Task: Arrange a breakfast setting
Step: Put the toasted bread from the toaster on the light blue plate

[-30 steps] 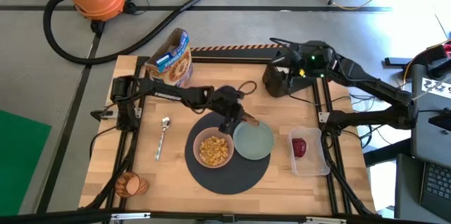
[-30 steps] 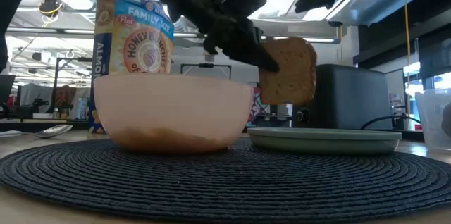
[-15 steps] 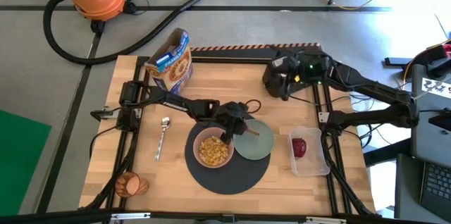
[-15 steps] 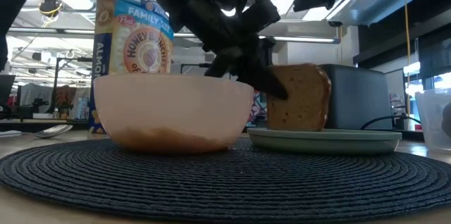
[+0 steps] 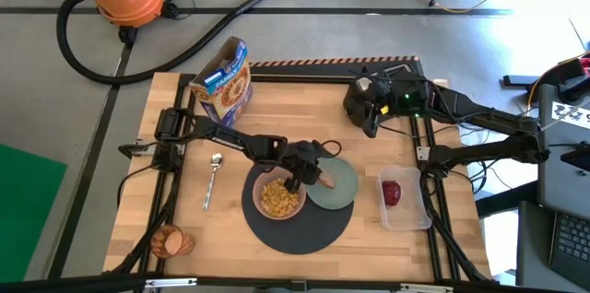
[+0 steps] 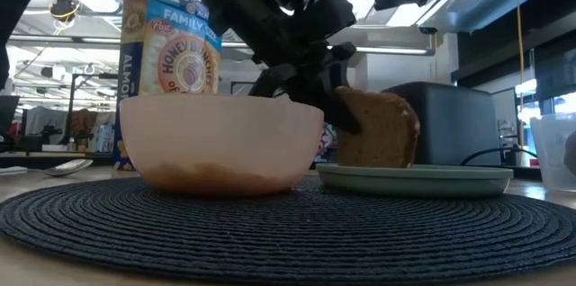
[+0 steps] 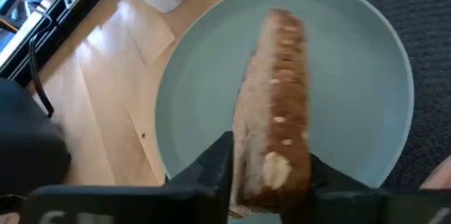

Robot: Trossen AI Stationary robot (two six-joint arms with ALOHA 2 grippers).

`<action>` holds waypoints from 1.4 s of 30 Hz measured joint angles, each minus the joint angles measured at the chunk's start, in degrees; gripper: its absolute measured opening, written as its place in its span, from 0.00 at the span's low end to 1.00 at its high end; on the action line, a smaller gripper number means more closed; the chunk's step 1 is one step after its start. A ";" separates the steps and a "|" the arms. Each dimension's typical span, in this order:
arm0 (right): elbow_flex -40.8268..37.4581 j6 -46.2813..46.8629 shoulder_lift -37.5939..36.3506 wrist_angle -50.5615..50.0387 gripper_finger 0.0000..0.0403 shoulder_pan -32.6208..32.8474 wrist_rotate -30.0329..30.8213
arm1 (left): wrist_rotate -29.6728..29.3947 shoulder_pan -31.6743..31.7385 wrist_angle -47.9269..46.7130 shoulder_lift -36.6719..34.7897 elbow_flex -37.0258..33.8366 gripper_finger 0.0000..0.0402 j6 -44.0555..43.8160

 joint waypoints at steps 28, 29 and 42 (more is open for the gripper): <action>0.00 -1.16 -4.78 -3.49 0.35 -0.15 0.15 | -12.10 0.77 -9.34 -0.10 6.11 0.62 -0.75; 0.00 -1.16 -4.86 -3.97 0.35 -0.15 0.15 | -10.93 0.96 -10.52 -0.10 7.14 0.62 -1.51; 0.00 -1.20 -4.87 -7.30 0.35 -0.15 1.42 | -7.02 4.45 -27.98 -0.14 11.15 0.62 -7.23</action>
